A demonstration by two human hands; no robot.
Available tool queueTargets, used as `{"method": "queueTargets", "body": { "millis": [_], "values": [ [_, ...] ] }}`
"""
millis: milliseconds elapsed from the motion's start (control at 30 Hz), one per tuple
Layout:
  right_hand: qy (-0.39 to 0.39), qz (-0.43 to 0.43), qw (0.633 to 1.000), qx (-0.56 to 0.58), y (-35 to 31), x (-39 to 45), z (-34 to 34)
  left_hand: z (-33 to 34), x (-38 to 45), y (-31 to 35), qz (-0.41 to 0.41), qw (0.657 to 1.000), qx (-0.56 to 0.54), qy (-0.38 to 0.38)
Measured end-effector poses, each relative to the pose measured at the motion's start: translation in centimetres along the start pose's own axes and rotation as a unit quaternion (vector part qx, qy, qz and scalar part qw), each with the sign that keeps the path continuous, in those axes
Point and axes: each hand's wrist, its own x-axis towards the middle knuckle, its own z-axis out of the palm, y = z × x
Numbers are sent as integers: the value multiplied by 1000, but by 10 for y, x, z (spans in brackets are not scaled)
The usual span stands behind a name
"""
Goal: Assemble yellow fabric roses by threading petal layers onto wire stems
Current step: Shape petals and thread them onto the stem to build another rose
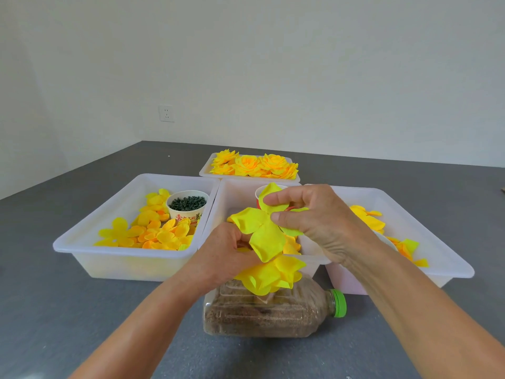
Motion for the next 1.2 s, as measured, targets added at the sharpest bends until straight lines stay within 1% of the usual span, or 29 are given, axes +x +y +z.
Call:
{"method": "queueTargets", "body": {
  "millis": [100, 200, 267, 367, 467, 633, 833, 933, 1067, 1200],
  "values": [
    [-28, 11, 1000, -2, -3, 1, -3, 1, -1, 4, 19, 999, -26, -9],
    [-37, 17, 999, -8, -5, 1, -6, 1, 0, 1, 11, 1000, -11, 5],
    [-35, 25, 999, -8, -6, 3, -7, 0, 1, -1, -2, 1000, 10, 20],
    [-32, 36, 999, 4, -5, 4, -8, -1, 0, -1, -10, 1000, 14, 16],
    [-21, 38, 999, 10, -4, 5, -8, -1, 1, -3, -25, 998, 39, 36],
    [9, 39, 999, 19, -3, 6, -4, -1, -1, 0, -42, 998, 29, 32],
    [-38, 42, 998, 4, -3, 2, -9, -2, 0, -3, -53, 997, 42, 26],
    [-52, 48, 998, -1, -5, 1, -11, -2, 1, -3, -42, 998, 41, 19],
    [-67, 56, 996, 7, -4, 0, -11, 1, -2, 3, -9, 999, -31, -15],
    [-69, 53, 996, 11, -1, 0, -11, 0, -2, 0, -8, 1000, -22, 4]
  ]
}}
